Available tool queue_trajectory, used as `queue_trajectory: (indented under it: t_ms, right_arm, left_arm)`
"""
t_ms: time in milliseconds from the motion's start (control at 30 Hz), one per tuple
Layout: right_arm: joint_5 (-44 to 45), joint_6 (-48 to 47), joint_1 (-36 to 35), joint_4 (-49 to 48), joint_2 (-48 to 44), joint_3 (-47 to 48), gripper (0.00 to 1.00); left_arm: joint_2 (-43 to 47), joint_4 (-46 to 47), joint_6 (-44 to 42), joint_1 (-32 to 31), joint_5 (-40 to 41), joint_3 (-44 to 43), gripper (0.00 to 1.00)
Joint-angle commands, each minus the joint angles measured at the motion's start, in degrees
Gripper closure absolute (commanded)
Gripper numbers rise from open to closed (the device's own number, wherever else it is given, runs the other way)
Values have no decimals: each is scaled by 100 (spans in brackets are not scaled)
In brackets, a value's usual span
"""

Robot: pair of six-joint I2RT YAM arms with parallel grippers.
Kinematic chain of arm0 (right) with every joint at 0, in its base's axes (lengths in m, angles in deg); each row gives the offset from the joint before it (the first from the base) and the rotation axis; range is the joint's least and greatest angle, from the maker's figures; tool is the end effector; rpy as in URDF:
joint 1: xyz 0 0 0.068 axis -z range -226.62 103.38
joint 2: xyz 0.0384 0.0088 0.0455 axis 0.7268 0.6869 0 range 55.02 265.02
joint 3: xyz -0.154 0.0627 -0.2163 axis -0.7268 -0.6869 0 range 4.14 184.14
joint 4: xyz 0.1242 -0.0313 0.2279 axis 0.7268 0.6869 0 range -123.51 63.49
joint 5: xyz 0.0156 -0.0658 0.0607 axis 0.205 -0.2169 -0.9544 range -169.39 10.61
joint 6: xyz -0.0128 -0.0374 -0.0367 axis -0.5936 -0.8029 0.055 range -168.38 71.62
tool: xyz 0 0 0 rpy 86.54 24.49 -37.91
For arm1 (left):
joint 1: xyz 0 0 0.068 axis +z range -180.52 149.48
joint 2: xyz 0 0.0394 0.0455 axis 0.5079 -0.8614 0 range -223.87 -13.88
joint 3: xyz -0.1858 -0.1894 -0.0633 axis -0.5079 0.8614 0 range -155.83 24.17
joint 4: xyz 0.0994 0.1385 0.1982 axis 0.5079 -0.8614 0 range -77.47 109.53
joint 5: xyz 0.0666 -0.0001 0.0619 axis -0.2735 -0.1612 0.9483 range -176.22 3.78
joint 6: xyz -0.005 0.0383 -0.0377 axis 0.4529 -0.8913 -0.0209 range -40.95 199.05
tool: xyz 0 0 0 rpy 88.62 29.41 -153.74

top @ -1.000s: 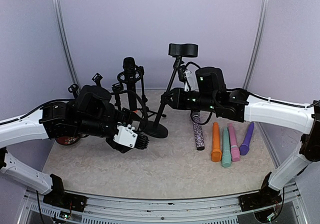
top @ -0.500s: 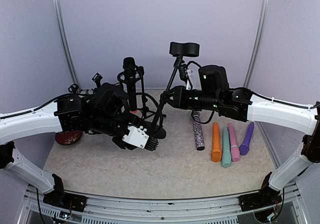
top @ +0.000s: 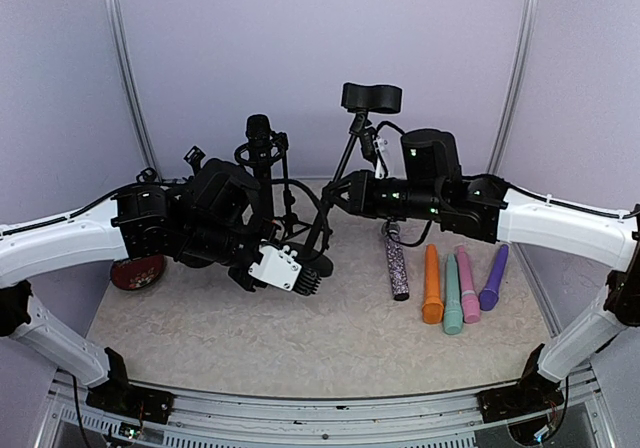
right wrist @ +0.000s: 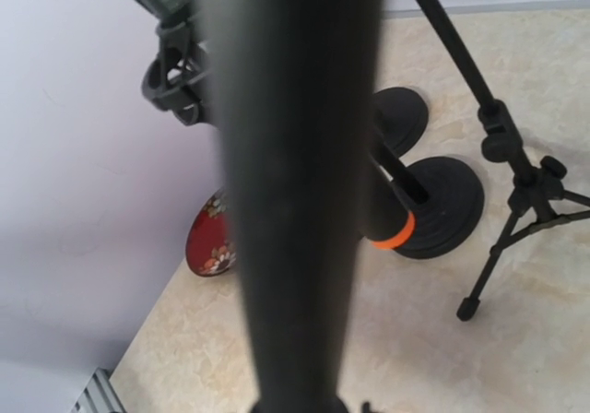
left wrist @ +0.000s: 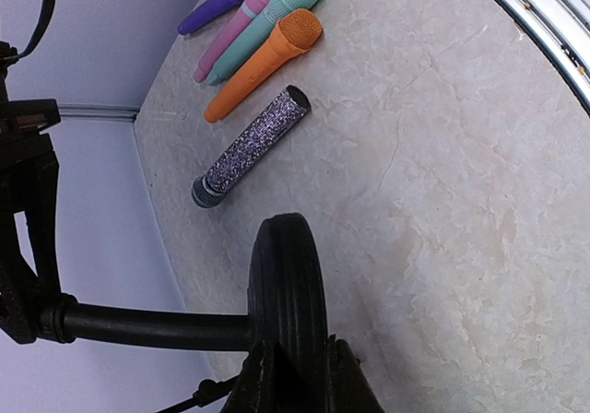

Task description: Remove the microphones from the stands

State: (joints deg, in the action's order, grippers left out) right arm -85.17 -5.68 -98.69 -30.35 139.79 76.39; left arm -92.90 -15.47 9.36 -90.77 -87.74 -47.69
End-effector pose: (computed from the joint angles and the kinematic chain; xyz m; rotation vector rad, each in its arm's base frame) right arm 0.2144 0.2810 0.3522 -0.2437 2.0206 1.2039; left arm 0.1488 -0.2622 0.3279 2.0960 0.9638 0.0537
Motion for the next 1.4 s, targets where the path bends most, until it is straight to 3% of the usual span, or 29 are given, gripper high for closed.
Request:
queue_trajectory:
  t_ms: [0,467,733,1067,1167,1300,1367]
  right_arm:
    - [-624,21,32,-811,-428,79,100]
    - [-3210,-176,558,-2980,-1037,-999,100]
    - [-4428,-9,558,-4405,-1176,-1323,100]
    - [-5313,630,554,-5697,-1054,-1586,100]
    - [-4897,332,554,-5004,-1083,-1464,100]
    - [-3621,-219,549,-3632,-1153,-1249,65]
    - [-3187,-244,542,-3309,-1150,-1210,55]
  left_arm:
    - [-27,-45,22,83,97,2,99]
    - [685,1058,-214,160,-130,767,100]
    - [791,1147,137,206,-597,660,100]
    - [878,1346,298,220,-805,649,100]
    - [1004,1810,196,215,-691,841,100]
    - [1221,2688,-93,202,-343,1265,100]
    - [1272,3031,-267,195,-118,1414,100]
